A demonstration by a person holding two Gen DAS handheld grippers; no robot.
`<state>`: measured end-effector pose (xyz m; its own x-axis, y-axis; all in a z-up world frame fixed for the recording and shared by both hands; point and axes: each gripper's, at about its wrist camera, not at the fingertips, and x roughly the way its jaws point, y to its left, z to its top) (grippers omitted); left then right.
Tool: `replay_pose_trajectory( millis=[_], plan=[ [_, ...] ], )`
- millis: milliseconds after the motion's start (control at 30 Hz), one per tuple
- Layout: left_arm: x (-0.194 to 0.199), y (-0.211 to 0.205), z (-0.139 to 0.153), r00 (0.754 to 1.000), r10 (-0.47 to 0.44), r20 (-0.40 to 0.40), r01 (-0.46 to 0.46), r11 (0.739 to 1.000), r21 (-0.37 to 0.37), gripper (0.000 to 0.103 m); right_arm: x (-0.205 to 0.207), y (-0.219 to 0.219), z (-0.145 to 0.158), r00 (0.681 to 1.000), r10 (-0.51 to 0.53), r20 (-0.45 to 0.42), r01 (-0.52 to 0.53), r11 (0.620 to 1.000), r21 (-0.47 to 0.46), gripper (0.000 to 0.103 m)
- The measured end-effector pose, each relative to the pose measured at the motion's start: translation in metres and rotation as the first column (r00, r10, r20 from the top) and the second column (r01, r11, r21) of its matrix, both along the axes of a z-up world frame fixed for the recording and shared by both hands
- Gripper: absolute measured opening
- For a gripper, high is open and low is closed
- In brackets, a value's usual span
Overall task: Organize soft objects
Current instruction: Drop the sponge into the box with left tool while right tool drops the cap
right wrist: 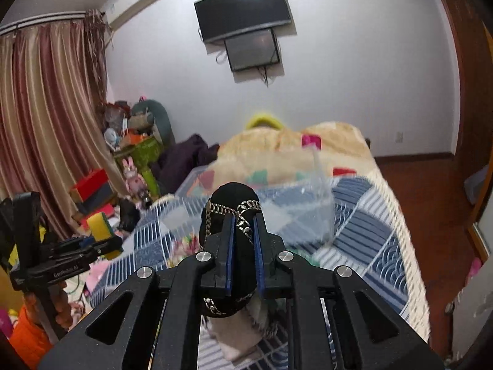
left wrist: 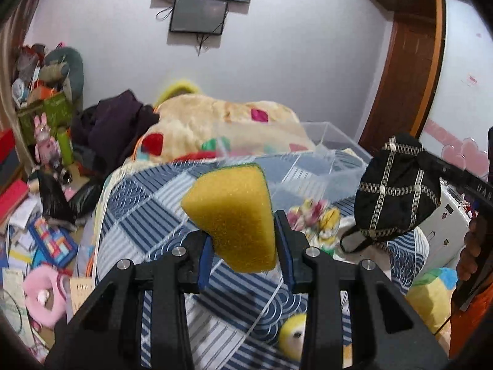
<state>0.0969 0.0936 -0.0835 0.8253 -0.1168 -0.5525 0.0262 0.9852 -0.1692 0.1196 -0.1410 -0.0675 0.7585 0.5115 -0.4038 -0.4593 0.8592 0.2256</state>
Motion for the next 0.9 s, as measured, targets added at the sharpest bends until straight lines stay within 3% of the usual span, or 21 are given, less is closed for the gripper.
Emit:
replay_pose_trajectory(
  millis=[200, 433, 667, 900],
  plan=[
    [0.025, -0.010, 0.014, 0.999, -0.023, 0.026, 0.022, 0.999, 0.039, 0.036, 0.020, -0.002, 0.026, 0.997, -0.036, 0.076, 0.034, 0.999, 0.025, 0.010],
    [0.061, -0.012, 0.015, 0.999, -0.041, 0.024, 0.041, 0.999, 0.017, 0.036, 0.046, 0.009, 0.031, 0.993, -0.065, 0.096, 0.063, 0.998, 0.024, 0.010],
    [0.108, -0.021, 0.004, 0.996, -0.076, -0.056, 0.077, 0.997, 0.015, 0.036, 0.073, 0.019, 0.014, 0.997, -0.067, 0.039, 0.067, 0.998, 0.010, 0.010],
    [0.143, -0.040, -0.017, 0.983, -0.109, -0.148, 0.123, 0.988, 0.090, 0.036, 0.106, 0.037, -0.014, 0.997, -0.053, -0.048, 0.047, 0.993, -0.110, 0.010]
  ],
)
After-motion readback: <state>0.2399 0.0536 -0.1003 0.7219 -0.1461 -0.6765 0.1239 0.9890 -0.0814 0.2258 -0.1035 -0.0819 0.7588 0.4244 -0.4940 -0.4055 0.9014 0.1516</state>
